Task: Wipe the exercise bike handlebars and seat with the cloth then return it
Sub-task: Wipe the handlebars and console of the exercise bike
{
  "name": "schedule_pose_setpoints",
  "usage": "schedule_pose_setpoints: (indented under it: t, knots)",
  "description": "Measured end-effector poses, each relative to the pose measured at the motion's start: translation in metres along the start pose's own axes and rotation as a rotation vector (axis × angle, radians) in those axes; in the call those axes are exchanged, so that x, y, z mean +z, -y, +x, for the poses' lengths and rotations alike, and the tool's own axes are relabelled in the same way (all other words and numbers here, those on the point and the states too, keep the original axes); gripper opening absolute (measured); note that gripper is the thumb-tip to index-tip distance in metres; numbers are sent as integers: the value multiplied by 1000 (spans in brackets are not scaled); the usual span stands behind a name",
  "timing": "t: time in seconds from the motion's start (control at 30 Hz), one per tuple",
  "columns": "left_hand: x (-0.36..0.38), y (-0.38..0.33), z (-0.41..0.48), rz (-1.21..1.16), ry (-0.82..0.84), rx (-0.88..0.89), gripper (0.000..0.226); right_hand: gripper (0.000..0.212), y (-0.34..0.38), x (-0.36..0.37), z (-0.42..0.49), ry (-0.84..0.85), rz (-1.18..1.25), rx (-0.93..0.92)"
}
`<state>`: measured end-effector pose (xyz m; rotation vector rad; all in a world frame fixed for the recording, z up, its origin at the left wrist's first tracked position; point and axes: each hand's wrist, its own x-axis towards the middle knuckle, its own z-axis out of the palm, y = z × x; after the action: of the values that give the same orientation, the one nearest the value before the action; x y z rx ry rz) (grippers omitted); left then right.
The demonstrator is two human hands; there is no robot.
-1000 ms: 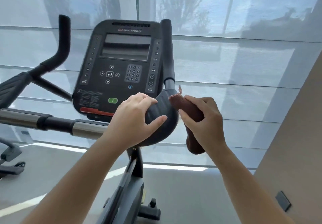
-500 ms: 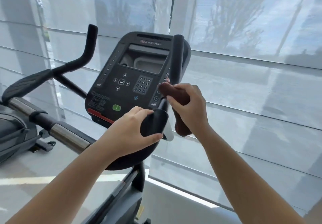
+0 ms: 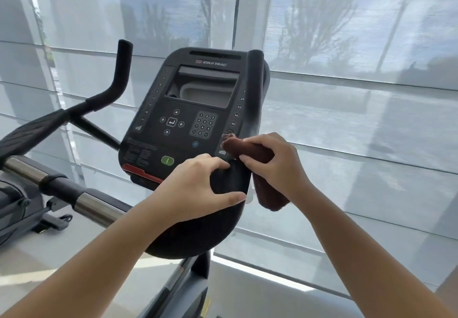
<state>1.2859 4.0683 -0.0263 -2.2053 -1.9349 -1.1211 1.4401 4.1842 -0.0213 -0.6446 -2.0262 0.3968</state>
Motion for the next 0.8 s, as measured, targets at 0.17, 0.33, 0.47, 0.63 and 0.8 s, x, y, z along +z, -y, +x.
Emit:
schedule_pose_setpoints:
  t: [0.17, 0.33, 0.47, 0.63, 0.8]
  knots:
    - [-13, 11, 26, -109, 88, -52, 49, 28, -9, 2, 23, -187, 2, 0]
    - [-17, 19, 56, -290, 267, -108, 36, 25, -22, 15, 47, -272, 10, 37]
    - [-15, 27, 67, -465, 406, -188, 26, 28, -32, 13, 42, -196, 31, -15]
    - [-15, 36, 76, -570, 502, -271, 22, 30, -27, -11, 90, -306, -36, -164]
    - [-15, 39, 78, -640, 563, -290, 16, 32, -14, -11, 166, -518, -89, -192]
